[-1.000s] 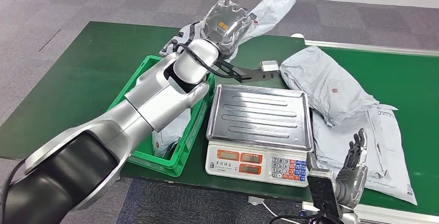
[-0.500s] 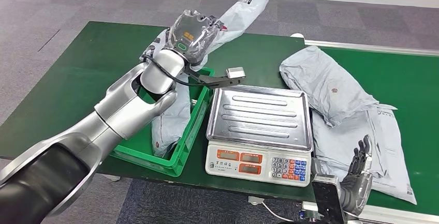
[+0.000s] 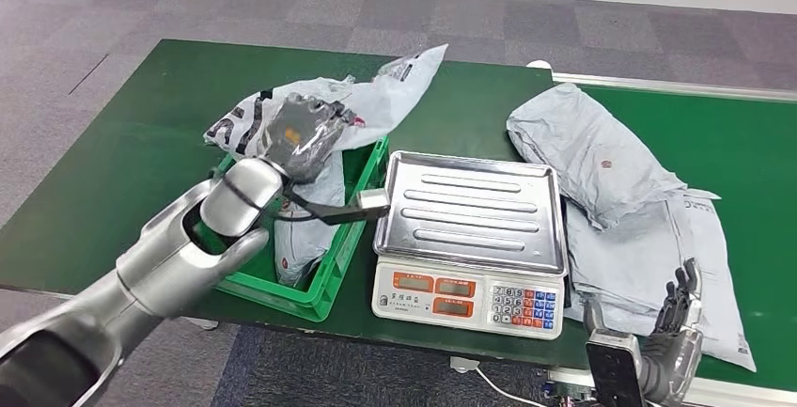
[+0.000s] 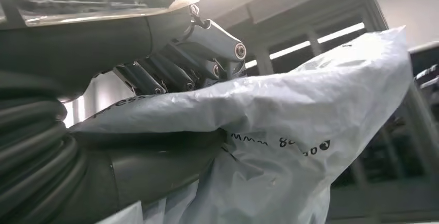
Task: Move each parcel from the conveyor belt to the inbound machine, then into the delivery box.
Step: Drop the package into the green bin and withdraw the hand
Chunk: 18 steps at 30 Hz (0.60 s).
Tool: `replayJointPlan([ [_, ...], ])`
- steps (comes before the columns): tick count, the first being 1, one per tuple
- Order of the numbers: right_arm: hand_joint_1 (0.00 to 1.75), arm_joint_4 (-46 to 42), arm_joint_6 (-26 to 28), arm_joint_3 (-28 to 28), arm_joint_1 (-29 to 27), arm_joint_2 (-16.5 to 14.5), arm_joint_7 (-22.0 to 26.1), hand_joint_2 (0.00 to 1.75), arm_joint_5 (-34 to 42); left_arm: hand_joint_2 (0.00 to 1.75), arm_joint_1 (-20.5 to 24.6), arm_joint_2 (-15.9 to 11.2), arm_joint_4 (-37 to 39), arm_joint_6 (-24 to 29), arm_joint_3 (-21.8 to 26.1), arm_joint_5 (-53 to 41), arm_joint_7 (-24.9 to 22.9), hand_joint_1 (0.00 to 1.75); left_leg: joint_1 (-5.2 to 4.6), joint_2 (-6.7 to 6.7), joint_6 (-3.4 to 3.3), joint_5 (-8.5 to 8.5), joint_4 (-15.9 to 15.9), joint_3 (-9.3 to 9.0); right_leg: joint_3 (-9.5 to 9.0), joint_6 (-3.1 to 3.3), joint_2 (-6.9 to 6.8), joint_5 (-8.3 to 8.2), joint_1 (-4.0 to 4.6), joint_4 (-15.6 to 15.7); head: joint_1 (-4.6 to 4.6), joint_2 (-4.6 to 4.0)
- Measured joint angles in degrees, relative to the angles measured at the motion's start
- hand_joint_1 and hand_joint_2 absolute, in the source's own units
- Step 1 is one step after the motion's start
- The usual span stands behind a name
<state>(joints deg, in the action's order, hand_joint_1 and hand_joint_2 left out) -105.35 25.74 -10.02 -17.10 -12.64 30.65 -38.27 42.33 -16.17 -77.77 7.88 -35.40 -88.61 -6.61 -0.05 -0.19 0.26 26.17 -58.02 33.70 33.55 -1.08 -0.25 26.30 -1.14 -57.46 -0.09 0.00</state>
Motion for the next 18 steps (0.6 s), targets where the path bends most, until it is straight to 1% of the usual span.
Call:
replayJointPlan([
  [4, 0.00, -1.42, -0.94, -1.40, -1.77, -0.78, 1.13, 1.75, -0.09, 1.75, -12.81, -2.45, -11.32, 2.46, 10.07, -0.68, 2.91, 1.75, 0.00, 0.20, 0.12, 0.20, 0.01, -0.07, 0.02, 0.13, 0.18, 0.13, 0.00, 0.01, 0.00, 0.00],
  [6, 0.00, -1.96, -1.38, -1.97, -2.35, -1.23, 1.73, 1.75, -0.14, 1.75, -18.53, -3.44, -15.45, 3.10, 13.62, -0.90, 3.20, 1.75, 0.01, 0.30, 0.14, 0.28, 0.02, -0.13, 0.02, 0.20, 0.25, 0.19, 0.01, 0.01, 0.00, 0.00],
  [8, 0.00, -2.32, -1.60, -2.44, -2.59, -1.60, 1.93, 1.75, -0.31, 1.75, -23.19, -4.15, -18.67, 2.46, 16.04, -1.03, 3.52, 1.75, 0.02, 0.31, 0.15, 0.30, 0.02, -0.14, 0.02, 0.21, 0.25, 0.21, 0.03, 0.02, 0.00, 0.00],
  [13, 0.00, -2.91, -2.08, -2.99, -2.68, -1.77, 1.81, 1.75, -0.44, 1.75, -31.76, -5.08, -24.79, -4.22, 19.74, 0.56, 7.68, 1.75, 0.04, 0.32, 0.15, 0.30, 0.02, -0.14, -0.01, 0.19, 0.24, 0.24, 0.04, 0.03, -0.01, 0.00],
  [18, 0.00, -2.97, -2.24, -3.12, -2.82, -1.77, 2.54, 1.75, -0.42, 1.75, -37.69, -6.17, -28.51, -8.08, 22.05, 2.81, 10.15, 1.75, 0.05, 0.31, 0.15, 0.31, 0.02, -0.15, -0.03, 0.19, 0.24, 0.24, 0.06, 0.03, 0.00, 0.00],
])
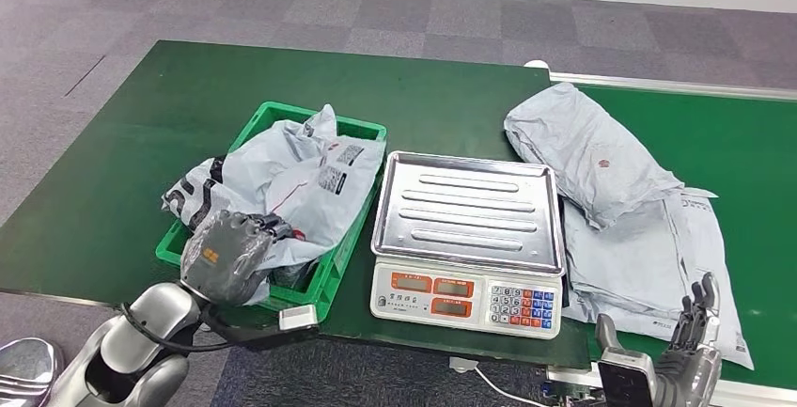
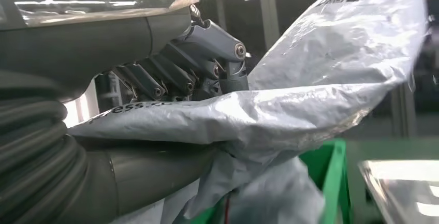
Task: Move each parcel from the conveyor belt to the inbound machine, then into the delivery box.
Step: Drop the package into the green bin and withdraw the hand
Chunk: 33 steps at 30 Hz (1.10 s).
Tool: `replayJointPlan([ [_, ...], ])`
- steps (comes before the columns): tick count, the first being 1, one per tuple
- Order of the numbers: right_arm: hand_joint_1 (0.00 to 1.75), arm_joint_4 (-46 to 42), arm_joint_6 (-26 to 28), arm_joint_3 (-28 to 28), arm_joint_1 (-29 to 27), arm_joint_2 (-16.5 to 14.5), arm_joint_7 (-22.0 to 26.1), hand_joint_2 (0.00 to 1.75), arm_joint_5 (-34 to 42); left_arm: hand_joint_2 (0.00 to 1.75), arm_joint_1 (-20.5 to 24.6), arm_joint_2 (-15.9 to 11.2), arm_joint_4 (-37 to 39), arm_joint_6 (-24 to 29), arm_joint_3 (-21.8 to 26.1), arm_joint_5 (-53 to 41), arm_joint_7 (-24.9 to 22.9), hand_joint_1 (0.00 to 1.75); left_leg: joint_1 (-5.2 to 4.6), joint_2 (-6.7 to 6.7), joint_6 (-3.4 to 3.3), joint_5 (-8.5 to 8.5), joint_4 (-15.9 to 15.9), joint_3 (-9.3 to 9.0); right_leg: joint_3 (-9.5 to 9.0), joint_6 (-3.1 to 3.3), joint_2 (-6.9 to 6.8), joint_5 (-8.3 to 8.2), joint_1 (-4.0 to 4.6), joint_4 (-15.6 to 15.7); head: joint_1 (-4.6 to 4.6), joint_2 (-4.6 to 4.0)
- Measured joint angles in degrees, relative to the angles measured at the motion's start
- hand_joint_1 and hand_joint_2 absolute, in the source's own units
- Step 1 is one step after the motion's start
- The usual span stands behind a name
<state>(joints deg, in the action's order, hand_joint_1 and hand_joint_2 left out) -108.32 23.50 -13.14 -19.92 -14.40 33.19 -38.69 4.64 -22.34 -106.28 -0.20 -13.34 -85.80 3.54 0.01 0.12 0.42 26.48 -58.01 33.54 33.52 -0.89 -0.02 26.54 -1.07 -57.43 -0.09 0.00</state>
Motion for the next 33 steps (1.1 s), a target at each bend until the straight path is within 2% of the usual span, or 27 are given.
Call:
replayJointPlan([
  [9, 0.00, 0.02, 0.70, 0.01, 1.31, 0.32, -1.00, 1.75, 0.44, 1.75, -6.08, -4.42, -2.51, -4.78, 1.82, 10.35, 5.87, 1.75, 0.09, -0.03, 0.02, 0.01, 0.00, -0.02, -0.03, 0.03, -0.02, 0.01, 0.07, -0.01, 0.00, 0.01],
  [13, 0.00, 0.02, 0.90, 0.01, 1.38, 0.58, -1.24, 1.75, 0.81, 1.75, -6.16, -5.55, -2.12, -7.64, 1.85, 13.64, 7.75, 1.75, 0.09, -0.04, 0.02, 0.01, 0.00, -0.04, -0.02, 0.03, -0.03, 0.02, 0.07, 0.00, 0.00, 0.00],
  [16, 0.00, 0.02, 1.03, 0.01, 1.43, 0.78, -1.47, 1.75, 1.21, 1.75, -4.04, -5.51, 0.55, -8.92, 1.32, 13.69, 8.06, 1.71, 0.09, -0.07, 0.02, 0.00, 0.00, -0.06, -0.01, 0.03, -0.07, 0.02, 0.08, 0.01, 0.00, 0.01],
  [17, 0.00, 0.02, 1.06, 0.01, 1.45, 0.87, -1.49, 1.75, 1.36, 1.75, -2.85, -5.39, 1.96, -9.06, 0.99, 13.42, 7.93, 1.37, 0.09, -0.08, 0.03, 0.00, 0.00, -0.07, -0.03, 0.04, -0.09, 0.01, 0.08, 0.01, 0.00, 0.01],
  [20, 0.00, 0.02, 1.14, 0.01, 1.47, 1.17, -1.45, 1.75, 1.71, 1.75, 0.76, -4.94, 6.33, -9.09, -0.26, 12.64, 7.21, 0.13, 0.09, -0.08, 0.05, -0.02, 0.00, -0.09, -0.07, 0.07, -0.08, -0.03, 0.08, 0.01, 0.00, 0.00],
  [22, 0.00, 0.02, 1.18, 0.01, 1.47, 1.22, -1.42, 1.75, 1.89, 1.75, 2.73, -4.60, 8.70, -8.57, -0.89, 12.34, 6.80, 0.00, 0.09, -0.07, 0.06, -0.04, 0.00, -0.12, -0.08, 0.07, -0.05, -0.05, 0.08, 0.00, 0.00, 0.00],
  [27, 0.00, 0.02, 0.87, 0.01, 1.46, 1.22, -1.47, 1.75, 1.78, 1.75, 6.42, -3.07, 12.80, -4.30, -1.84, 12.10, 5.30, 0.00, 0.09, -0.08, 0.07, -0.05, -0.01, -0.14, -0.10, 0.07, -0.02, -0.05, 0.08, 0.00, 0.00, 0.00],
  [33, 0.00, 0.02, 0.83, 0.01, 1.41, 1.22, -1.50, 1.75, 1.57, 1.75, 8.44, -1.83, 14.98, -3.80, -2.32, 11.95, 5.05, 0.00, 0.09, -0.07, 0.07, -0.04, -0.01, -0.13, -0.09, 0.07, 0.00, -0.05, 0.08, 0.00, 0.00, 0.00],
])
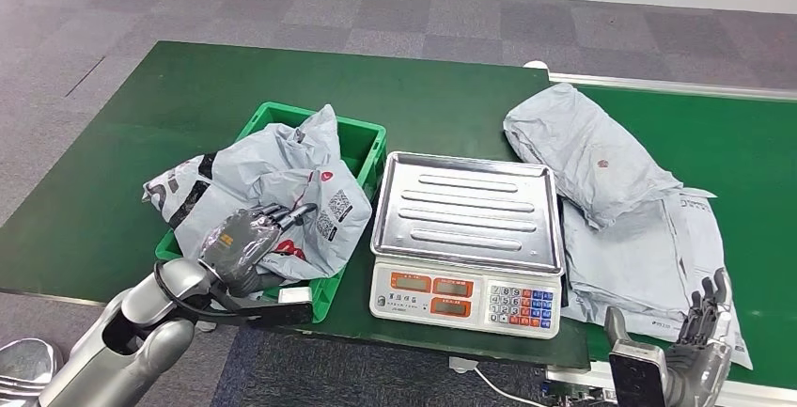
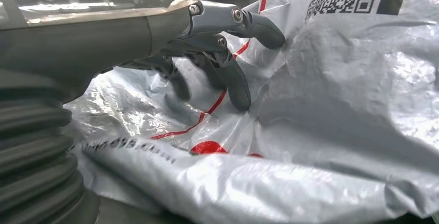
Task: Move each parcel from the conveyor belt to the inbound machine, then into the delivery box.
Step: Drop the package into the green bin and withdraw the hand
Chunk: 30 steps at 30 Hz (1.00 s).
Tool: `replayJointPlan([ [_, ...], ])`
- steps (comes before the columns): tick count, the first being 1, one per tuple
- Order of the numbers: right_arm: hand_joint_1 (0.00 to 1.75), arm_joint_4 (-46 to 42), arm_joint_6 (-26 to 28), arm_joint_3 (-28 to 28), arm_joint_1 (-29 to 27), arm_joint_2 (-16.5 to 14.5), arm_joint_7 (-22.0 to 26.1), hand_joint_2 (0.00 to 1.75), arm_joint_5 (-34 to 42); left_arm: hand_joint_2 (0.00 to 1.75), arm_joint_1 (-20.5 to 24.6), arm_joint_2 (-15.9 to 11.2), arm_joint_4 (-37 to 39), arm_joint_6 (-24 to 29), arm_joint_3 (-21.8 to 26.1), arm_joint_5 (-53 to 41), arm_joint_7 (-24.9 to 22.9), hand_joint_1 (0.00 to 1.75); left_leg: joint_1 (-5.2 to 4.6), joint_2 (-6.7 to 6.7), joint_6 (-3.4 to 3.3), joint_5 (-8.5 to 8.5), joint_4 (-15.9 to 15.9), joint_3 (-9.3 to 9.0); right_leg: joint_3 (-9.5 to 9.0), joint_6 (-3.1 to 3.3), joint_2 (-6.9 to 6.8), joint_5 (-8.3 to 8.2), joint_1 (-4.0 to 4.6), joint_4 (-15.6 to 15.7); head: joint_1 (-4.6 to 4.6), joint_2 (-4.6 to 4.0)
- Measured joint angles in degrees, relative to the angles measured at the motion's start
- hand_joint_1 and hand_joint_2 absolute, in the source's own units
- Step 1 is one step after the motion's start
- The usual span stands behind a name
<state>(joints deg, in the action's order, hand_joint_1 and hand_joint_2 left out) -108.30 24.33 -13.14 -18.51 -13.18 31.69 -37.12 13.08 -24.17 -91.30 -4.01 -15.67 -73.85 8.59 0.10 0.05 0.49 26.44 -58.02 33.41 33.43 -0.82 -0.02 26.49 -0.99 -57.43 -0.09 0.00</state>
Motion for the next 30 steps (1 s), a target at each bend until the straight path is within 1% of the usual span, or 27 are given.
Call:
replayJointPlan([
  [10, 0.00, 0.00, 0.00, 0.00, -0.02, 0.00, 0.00, 1.75, -0.05, 1.75, 0.79, 0.57, 1.37, 0.06, -0.55, -0.03, -0.01, 0.00, 0.00, 0.02, 0.00, 0.00, 0.00, 0.00, 0.00, 0.00, 0.00, 0.00, 0.00, 0.00, 0.00, 0.00],
  [12, 0.00, -0.01, -0.03, 0.00, -0.05, -0.01, -0.01, 1.75, -0.05, 1.75, 0.84, 0.66, 1.45, 0.88, -0.69, -0.19, -0.28, 0.00, 0.00, 0.02, 0.00, 0.00, 0.00, -0.01, 0.00, 0.00, 0.00, 0.00, 0.00, 0.00, 0.00, 0.00],
  [16, 0.00, -0.03, -0.22, 0.00, -0.27, -0.09, 0.03, 1.75, -0.21, 1.75, 1.31, 1.66, 1.57, 4.66, -0.90, -1.34, -1.33, 0.00, 0.00, 0.01, 0.00, 0.00, 0.00, 0.00, -0.01, 0.00, -0.02, 0.00, 0.00, 0.00, 0.00, 0.00],
  [21, 0.00, -0.05, -0.40, 0.00, -0.54, -0.40, 0.13, 1.75, -0.58, 1.75, 1.67, 3.29, 1.42, 5.34, -0.99, -1.29, -1.51, 0.00, 0.00, 0.02, 0.00, 0.00, 0.00, 0.00, -0.01, 0.00, 0.00, 0.00, 0.00, 0.00, 0.00, 0.00],
  [23, 0.00, -0.09, -0.61, 0.00, -0.60, -0.55, 0.29, 1.75, -0.65, 1.75, 1.61, 3.62, 1.05, 5.32, -1.01, 0.42, -0.88, 0.00, 0.00, 0.02, 0.00, 0.00, 0.00, 0.00, -0.01, 0.00, 0.00, 0.00, 0.00, 0.00, 0.00, 0.00],
  [26, 0.00, -0.18, -0.75, 0.00, -0.65, -0.83, 0.49, 1.75, -0.72, 1.75, 1.10, 3.85, -0.14, 5.42, -1.01, 7.35, 1.98, 0.00, 0.00, 0.02, 0.00, 0.00, 0.00, 0.00, 0.00, 0.00, 0.00, 0.00, 0.01, 0.00, 0.00, 0.00],
  [30, 0.00, -0.43, -0.77, 0.00, -0.73, -1.41, 0.36, 1.75, -1.11, 1.75, 0.72, 4.60, -3.74, 8.12, -0.50, 16.18, 4.39, 0.00, 0.02, 0.01, 0.00, 0.00, 0.00, 0.02, 0.00, 0.00, -0.01, 0.00, 0.02, 0.00, 0.00, 0.00],
])
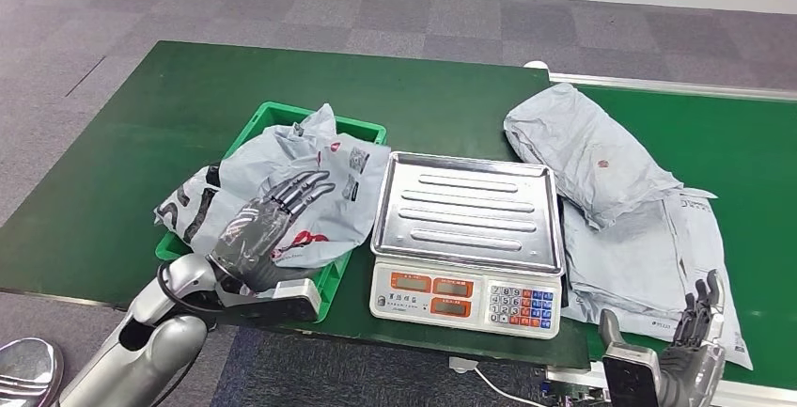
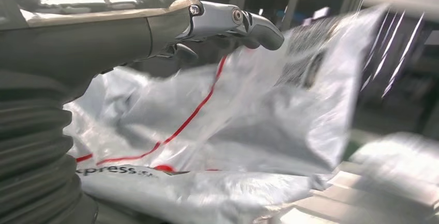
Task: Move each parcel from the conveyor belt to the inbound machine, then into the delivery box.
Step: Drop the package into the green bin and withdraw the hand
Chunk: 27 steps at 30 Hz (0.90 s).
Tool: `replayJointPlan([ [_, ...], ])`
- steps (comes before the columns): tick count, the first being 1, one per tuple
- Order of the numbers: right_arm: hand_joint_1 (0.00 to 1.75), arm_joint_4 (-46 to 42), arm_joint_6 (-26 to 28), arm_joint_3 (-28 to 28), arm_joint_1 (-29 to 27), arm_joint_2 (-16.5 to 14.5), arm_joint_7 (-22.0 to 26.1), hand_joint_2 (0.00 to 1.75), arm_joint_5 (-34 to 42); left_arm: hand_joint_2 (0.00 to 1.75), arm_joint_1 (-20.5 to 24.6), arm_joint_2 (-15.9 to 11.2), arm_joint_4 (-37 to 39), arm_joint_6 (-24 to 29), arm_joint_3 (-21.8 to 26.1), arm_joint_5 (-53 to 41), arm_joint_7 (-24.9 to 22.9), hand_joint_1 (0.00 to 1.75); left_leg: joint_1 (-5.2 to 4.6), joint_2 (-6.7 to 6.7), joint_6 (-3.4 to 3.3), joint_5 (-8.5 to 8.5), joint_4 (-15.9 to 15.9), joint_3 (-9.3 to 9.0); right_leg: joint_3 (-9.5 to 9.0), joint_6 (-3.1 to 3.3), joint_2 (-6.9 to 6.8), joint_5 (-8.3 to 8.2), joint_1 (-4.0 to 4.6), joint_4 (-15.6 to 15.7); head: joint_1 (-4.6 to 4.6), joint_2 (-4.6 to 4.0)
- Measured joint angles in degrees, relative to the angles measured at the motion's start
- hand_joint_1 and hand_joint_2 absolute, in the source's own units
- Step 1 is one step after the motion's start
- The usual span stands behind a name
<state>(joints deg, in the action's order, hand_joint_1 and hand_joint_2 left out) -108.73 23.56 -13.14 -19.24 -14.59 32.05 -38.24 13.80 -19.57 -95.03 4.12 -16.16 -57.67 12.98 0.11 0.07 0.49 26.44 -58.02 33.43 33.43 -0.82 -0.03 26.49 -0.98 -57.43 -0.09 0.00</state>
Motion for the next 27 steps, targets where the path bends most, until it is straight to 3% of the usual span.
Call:
replayJointPlan([
  [4, 0.00, -0.34, 0.28, -0.05, -0.42, -0.43, -0.02, 1.75, -0.02, 1.75, -0.12, 0.67, -4.52, 1.97, 1.73, 11.34, 2.38, 0.00, 0.00, -0.01, 0.00, 0.01, 0.00, 0.00, -0.01, 0.00, 0.00, 0.00, 0.00, 0.00, 0.00, 0.00],
  [9, 0.00, -0.56, 0.62, -0.34, -1.32, -0.73, 0.46, 1.75, 0.20, 1.75, -0.52, 0.68, -8.37, -1.45, 4.94, 20.60, 4.10, 0.00, 0.02, 0.00, 0.00, 0.01, 0.00, 0.00, 0.00, 0.00, 0.00, 0.01, 0.01, 0.00, 0.00, 0.00],
  [27, 0.00, -0.71, 1.02, -0.83, -1.35, -0.86, 0.50, 1.75, 1.06, 1.75, -4.15, -0.21, -13.53, -5.88, 13.74, 26.50, 6.51, 0.00, 0.03, -0.02, 0.00, 0.01, 0.01, 0.01, -0.02, 0.03, -0.02, 0.03, 0.02, -0.01, 0.00, 0.00],
])
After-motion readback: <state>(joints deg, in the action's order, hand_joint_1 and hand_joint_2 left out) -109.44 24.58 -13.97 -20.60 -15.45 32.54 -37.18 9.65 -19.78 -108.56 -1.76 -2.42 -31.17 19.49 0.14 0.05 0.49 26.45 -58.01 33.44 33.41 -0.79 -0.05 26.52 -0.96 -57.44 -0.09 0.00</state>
